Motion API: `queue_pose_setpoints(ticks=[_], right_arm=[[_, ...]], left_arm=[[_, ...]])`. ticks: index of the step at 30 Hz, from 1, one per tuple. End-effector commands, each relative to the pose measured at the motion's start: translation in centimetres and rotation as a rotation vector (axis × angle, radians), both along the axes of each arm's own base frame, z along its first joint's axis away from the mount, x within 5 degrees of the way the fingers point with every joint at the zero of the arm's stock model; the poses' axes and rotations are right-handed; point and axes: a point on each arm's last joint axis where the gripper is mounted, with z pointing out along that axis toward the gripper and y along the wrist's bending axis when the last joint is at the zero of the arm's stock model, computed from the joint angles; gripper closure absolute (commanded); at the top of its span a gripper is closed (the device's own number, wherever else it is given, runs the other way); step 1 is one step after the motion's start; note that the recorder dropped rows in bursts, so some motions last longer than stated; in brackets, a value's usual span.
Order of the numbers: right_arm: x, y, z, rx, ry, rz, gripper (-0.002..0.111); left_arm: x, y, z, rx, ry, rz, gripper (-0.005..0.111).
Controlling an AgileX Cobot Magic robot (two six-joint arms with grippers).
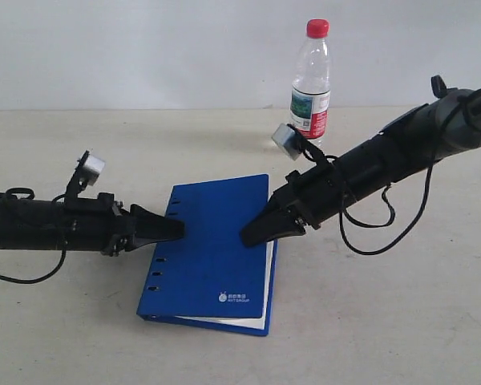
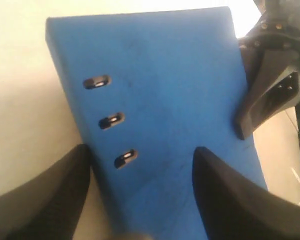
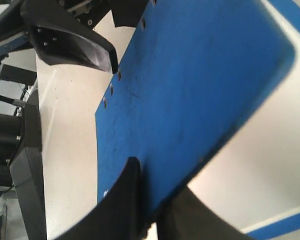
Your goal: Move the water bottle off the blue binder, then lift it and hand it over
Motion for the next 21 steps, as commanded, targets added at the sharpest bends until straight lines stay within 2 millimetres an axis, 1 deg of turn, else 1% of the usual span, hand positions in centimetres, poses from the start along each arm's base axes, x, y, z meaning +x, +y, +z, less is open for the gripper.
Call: queue_pose_setpoints(ticks=[1, 4, 6, 7, 9, 10, 11, 12, 13, 16, 18, 21], right_arm=[[-0.3, -0.2, 0.1, -0.022, -0.037, 0.052, 0.108], [-0.4, -0.2, 0.1, -0.032, -0.034, 0.059, 0.108], [-0.3, -0.2, 0.2, -0.032, -0.036, 0.058, 0.108], [-0.3, -0.2, 0.5, -0.031, -0.044, 0.059, 0.108], [-0.4, -0.3, 1.9, -0.028, -0.094, 0.073, 0.108], [-0.4, -0.3, 3.2, -0.023, -0.129, 0.075, 0.108], [-0.4, -0.3, 3.8, -0.02, -0.143, 0.075, 0.108], [-0.5, -0.3, 4.9, -0.013, -0.175, 0.075, 0.108], [-0.5, -0.3, 5.3, -0.012, -0.181, 0.074, 0.108], [-0.6, -0.3, 5.6, -0.016, -0.177, 0.07, 0.108], [-0.9, 0.1, 5.6, -0.02, -0.176, 0.084, 0.108], [-1.5, 1.2, 5.6, -0.026, -0.178, 0.125, 0.108]], left_arm=[[-0.2, -1.0, 1.1, -0.089, -0.062, -0.079, 0.052], [-0.2, -1.0, 1.2, -0.105, -0.026, -0.065, 0.052], [0.0, -0.7, 2.1, -0.096, -0.065, -0.06, 0.052], [0.1, -0.3, 2.1, -0.089, -0.083, -0.054, 0.052], [0.3, 0.8, 2.1, -0.085, -0.092, -0.026, 0.052], [0.4, 1.3, 2.1, -0.084, -0.093, -0.011, 0.052], [0.4, 1.5, 2.0, -0.084, -0.091, -0.005, 0.052], [0.4, 1.8, 1.7, -0.084, -0.085, 0.005, 0.052], [0.4, 1.8, 1.6, -0.085, -0.08, 0.005, 0.052], [0.5, 1.8, 1.2, -0.086, -0.073, 0.005, 0.052], [0.5, 1.4, 0.8, -0.089, -0.058, -0.005, 0.052], [0.3, 0.8, 0.1, -0.092, -0.039, -0.023, 0.052]])
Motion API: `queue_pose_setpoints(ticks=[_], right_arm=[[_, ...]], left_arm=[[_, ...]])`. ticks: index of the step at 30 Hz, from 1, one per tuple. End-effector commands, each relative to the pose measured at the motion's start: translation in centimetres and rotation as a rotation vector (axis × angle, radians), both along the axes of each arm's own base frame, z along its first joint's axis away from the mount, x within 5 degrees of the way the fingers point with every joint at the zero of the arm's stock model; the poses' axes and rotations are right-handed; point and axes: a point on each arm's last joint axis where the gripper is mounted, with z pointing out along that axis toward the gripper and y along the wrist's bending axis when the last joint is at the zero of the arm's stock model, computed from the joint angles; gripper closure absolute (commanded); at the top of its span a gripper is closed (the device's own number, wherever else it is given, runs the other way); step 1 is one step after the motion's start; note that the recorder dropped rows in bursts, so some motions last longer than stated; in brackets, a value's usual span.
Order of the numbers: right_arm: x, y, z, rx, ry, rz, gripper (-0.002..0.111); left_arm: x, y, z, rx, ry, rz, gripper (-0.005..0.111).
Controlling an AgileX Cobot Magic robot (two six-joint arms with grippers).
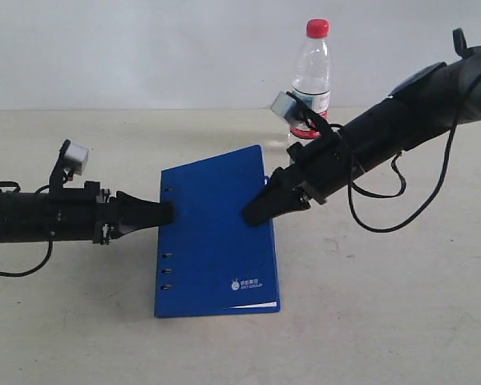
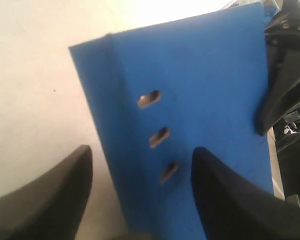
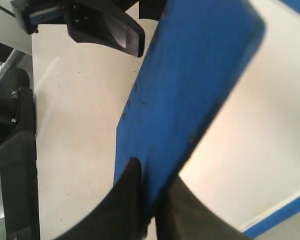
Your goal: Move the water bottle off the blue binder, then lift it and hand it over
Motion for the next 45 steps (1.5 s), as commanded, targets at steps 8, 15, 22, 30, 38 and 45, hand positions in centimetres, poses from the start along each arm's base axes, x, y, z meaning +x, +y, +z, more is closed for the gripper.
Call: queue_pose_setpoints(ticks=[8, 15, 22, 30, 38, 45], right_arm=[[-2.4, 3.6, 0.5, -0.013, -0.037, 0.153, 0.108], [-2.5, 3.2, 0.1, -0.069, -0.016, 0.164, 0.108], [-2.0, 2.1, -1.2, -0.261, -0.04, 0.133, 0.108], [-1.9, 1.4, -1.8, -0.36, -0.082, 0.157, 0.09], [-1.8, 1.3, -1.9, -0.374, -0.071, 0.139, 0.041], [-2.0, -0.3, -1.1, -0.568, -0.091, 0.146, 0.045]], left_arm=[[-0.1, -0.9, -1.1, -0.006, 0.003, -0.033, 0.052], [-0.3, -2.1, -0.8, -0.015, 0.02, -0.062, 0.064], [-0.1, -2.6, 1.3, -0.019, -0.019, -0.07, 0.102], [0.0, -2.5, 2.7, -0.001, -0.093, -0.079, 0.102], [0.0, -2.5, 2.7, 0.042, -0.196, -0.108, 0.102], [0.4, -0.1, 2.6, 0.061, -0.212, -0.043, 0.102]])
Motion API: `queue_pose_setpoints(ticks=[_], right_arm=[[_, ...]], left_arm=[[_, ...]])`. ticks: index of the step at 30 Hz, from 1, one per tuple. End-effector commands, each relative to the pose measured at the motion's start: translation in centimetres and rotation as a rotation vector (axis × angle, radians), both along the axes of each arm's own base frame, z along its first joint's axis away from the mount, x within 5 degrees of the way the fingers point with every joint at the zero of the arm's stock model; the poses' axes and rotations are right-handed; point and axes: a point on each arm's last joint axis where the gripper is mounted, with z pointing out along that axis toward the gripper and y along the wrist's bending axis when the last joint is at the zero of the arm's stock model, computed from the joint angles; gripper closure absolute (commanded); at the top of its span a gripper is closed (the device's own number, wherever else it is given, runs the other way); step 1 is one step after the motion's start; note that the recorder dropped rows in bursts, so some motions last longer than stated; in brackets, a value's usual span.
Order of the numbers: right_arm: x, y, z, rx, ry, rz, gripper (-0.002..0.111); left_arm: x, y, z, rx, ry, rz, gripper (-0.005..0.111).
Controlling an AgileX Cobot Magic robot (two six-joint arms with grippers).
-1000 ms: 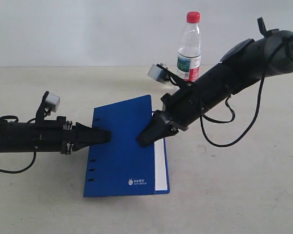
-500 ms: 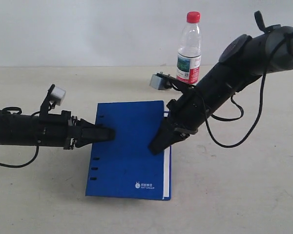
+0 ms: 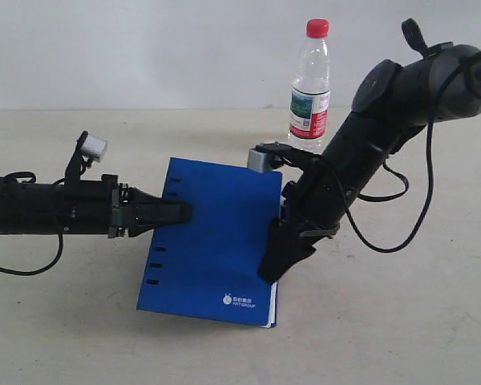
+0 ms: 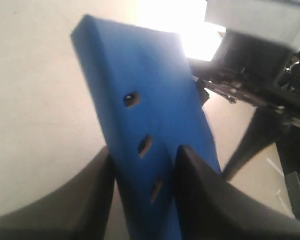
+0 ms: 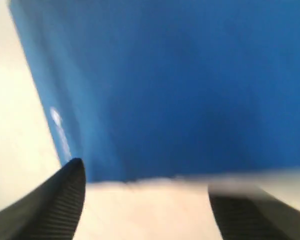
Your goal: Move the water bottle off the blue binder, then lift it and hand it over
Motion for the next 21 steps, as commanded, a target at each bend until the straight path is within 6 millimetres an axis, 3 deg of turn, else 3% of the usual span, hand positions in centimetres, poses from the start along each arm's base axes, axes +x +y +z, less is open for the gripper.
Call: queue_pose_setpoints(ticks=[1, 5, 10, 12, 13, 15, 19, 21], right_arm=[[0.1, -1.4, 0.6, -0.153, -0.06, 0.006, 0.045], [0.2, -1.4, 0.9, -0.155, -0.071, -0.02, 0.045], [1.4, -0.9, 0.9, -0.11, -0.145, -0.16, 0.046], [1.8, -0.6, 1.0, -0.086, -0.156, -0.229, 0.06], [1.8, -0.6, 1.1, -0.084, -0.156, -0.232, 0.081], [1.8, -0.7, 1.0, -0.09, -0.16, -0.225, 0.108], [1.8, -0.8, 1.0, -0.108, -0.171, -0.207, 0.108], [1.9, -0.8, 1.0, -0.107, -0.182, -0.213, 0.108]], left_arm=[[0.5, 2.7, 0.7, 0.019, -0.071, 0.067, 0.102], [0.6, 5.0, 0.7, 0.02, -0.068, 0.134, 0.102], [-0.3, 5.2, 0.3, 0.069, -0.069, 0.041, 0.102], [-0.9, 4.9, -0.1, 0.088, -0.056, -0.015, 0.102], [-1.0, 4.9, -0.2, 0.074, -0.058, 0.019, 0.102], [-0.7, 5.1, 0.0, 0.029, -0.047, 0.128, 0.102], [-0.5, 5.3, 1.5, 0.033, -0.092, 0.144, 0.102], [-0.8, 5.2, 4.4, 0.046, -0.174, 0.144, 0.102]])
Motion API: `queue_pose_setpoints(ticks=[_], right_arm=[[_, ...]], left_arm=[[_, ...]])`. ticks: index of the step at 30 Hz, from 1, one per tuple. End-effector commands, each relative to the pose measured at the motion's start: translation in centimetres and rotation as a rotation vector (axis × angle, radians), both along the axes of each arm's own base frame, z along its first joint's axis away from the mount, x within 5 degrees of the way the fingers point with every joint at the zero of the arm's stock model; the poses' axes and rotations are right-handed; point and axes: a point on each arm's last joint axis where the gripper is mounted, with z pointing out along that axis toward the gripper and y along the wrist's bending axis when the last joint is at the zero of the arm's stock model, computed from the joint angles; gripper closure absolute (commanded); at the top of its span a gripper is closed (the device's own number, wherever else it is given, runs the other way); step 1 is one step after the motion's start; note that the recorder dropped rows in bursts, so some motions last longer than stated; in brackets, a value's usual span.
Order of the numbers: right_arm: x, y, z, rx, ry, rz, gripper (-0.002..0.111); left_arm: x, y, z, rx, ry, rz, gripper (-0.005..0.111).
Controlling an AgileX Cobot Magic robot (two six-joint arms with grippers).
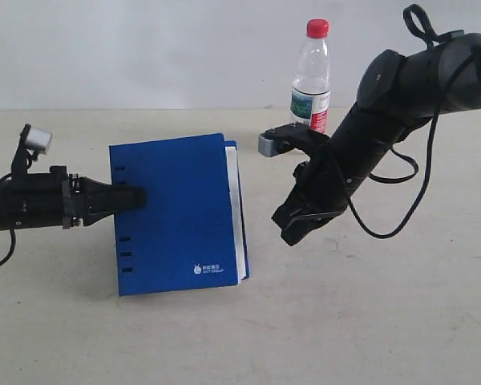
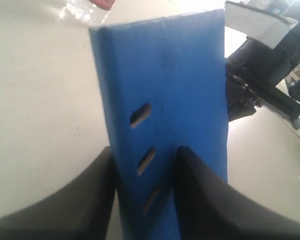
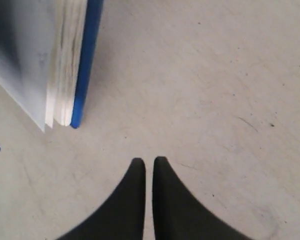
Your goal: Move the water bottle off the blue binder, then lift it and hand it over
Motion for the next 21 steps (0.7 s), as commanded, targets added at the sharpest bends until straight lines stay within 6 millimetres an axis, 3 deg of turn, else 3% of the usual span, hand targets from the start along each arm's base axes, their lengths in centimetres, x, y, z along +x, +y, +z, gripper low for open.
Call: queue_pose_setpoints(ticks=[1, 4, 8, 12, 18, 21], right_arm=[[0.0, -0.1, 0.4, -0.003, -0.025, -0.001, 0.108], [0.0, -0.1, 0.4, -0.003, -0.024, -0.003, 0.108], [0.2, -0.2, 1.4, 0.005, -0.063, -0.017, 0.108], [0.5, -0.2, 2.9, 0.019, -0.143, -0.04, 0.108], [0.1, -0.2, 4.6, 0.043, -0.168, -0.036, 0.108], [-0.4, -0.4, 7.0, 0.065, -0.226, -0.033, 0.109]], left_arm=[[-0.3, 0.0, 4.3, 0.036, -0.141, 0.017, 0.102], [-1.6, -0.3, 8.7, 0.065, -0.267, 0.017, 0.102], [-3.2, -0.7, 12.9, 0.092, -0.397, 0.018, 0.102], [-3.9, -0.8, 14.3, 0.1, -0.437, 0.019, 0.102], [-5.0, -1.1, 14.6, 0.094, -0.432, 0.022, 0.102], [-5.8, -1.3, 15.7, 0.101, -0.469, 0.022, 0.102]])
